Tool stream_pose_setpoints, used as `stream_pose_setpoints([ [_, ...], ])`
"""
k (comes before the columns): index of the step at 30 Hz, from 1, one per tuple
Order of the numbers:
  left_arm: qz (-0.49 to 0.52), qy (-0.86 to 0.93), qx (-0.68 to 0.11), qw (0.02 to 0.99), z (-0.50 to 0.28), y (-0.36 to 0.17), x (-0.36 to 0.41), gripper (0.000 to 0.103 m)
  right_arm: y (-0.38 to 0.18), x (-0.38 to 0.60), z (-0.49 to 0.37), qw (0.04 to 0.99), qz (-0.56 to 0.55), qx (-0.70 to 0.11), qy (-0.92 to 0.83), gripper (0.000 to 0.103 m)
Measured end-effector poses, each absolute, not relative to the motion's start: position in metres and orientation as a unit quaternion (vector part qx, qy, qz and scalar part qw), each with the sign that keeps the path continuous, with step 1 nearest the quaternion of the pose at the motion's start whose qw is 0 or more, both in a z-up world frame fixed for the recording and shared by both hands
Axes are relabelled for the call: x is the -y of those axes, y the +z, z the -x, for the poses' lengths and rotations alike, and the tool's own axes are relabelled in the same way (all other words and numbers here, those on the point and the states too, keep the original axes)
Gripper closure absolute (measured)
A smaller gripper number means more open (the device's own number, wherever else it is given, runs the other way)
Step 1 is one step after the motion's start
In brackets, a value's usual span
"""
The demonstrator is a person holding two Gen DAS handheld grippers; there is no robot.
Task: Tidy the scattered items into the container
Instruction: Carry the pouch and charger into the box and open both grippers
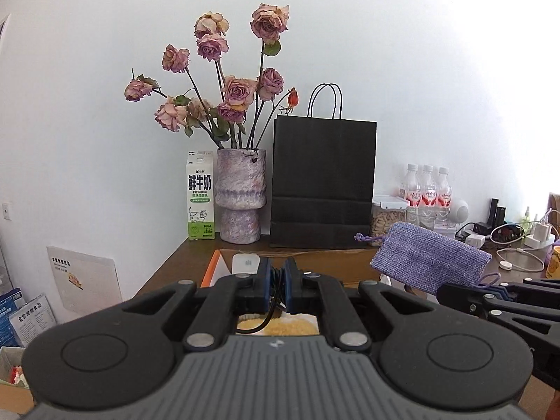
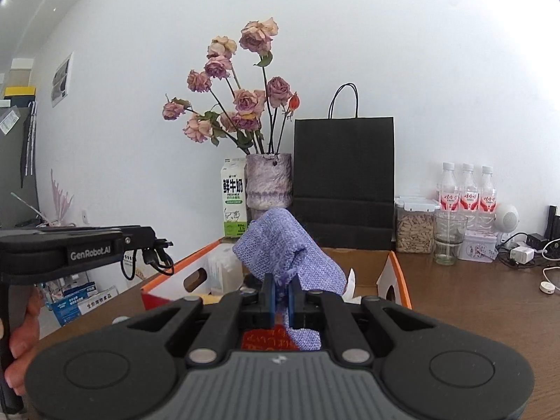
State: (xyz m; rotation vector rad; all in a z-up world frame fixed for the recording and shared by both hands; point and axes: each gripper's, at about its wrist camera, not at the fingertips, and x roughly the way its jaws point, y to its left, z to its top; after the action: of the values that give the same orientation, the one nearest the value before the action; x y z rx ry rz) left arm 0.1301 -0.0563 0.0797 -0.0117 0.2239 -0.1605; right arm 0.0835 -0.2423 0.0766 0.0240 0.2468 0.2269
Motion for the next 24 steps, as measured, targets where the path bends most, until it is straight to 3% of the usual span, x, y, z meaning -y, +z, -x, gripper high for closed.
stream_pose_setpoints([
  [14, 0.029, -0.062, -0.133, 0.989, -0.238, 0.058, 0.076, 0.095, 0.064, 0.256, -0.189, 0.985, -0.048, -0.147, 0.076, 0.097],
  [24, 0.016, -0.056, -0.152, 0.987, -0.243, 0.041, 0.078, 0.095, 0.046, 0.255, -0.198, 0.980, -0.048, -0.178, 0.073, 0.097],
])
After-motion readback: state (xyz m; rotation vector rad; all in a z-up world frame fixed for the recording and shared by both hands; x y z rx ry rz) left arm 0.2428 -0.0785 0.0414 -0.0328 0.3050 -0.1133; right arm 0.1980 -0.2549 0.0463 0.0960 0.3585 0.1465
